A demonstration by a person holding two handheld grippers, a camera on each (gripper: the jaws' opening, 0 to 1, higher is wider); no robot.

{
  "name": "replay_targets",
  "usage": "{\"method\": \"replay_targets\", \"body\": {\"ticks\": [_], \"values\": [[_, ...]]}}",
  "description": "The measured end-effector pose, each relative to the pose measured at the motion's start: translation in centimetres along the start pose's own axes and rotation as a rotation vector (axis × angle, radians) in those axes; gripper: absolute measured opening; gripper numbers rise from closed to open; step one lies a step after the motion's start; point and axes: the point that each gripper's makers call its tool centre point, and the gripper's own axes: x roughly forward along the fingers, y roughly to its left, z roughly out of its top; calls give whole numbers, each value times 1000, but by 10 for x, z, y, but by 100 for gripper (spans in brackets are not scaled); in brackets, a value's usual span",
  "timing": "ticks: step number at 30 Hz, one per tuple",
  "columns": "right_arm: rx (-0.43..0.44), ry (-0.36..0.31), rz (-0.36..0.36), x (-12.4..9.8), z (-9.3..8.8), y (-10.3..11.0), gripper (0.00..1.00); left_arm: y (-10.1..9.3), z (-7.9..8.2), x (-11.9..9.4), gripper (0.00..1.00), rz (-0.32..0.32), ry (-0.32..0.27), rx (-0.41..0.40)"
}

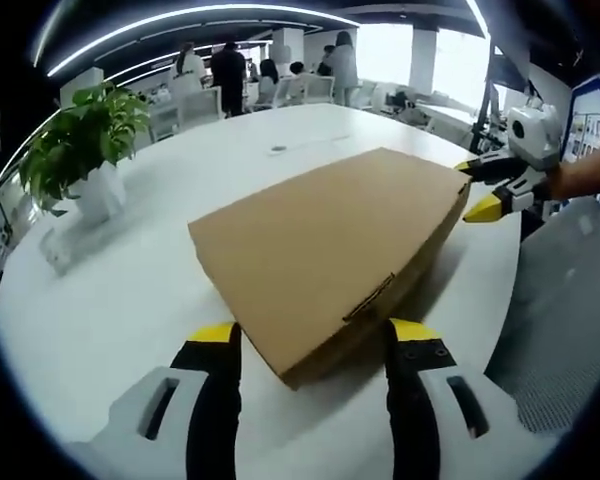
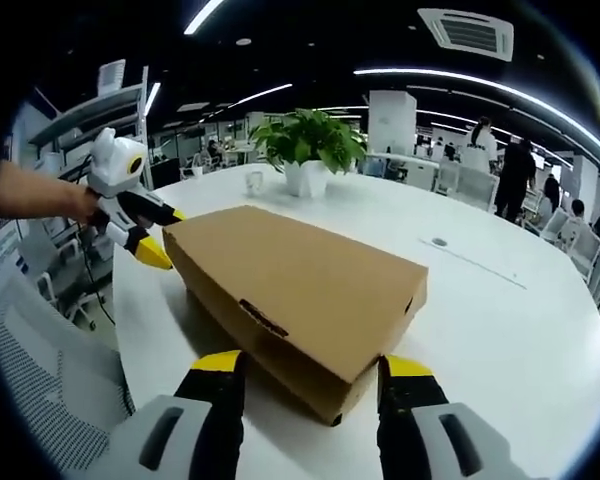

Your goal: Operate the shoe box by opening the lid, removing the specified soft item, and placing it in the target area until the item is outside and the box remains undamaged.

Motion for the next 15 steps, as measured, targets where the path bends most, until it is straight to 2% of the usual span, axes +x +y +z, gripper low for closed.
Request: {"method": "replay_targets", "body": {"ticks": [15], "values": [[-14,-27,16,-9,13,2,52,1,9,-8,57,-12,-9,15]]}}
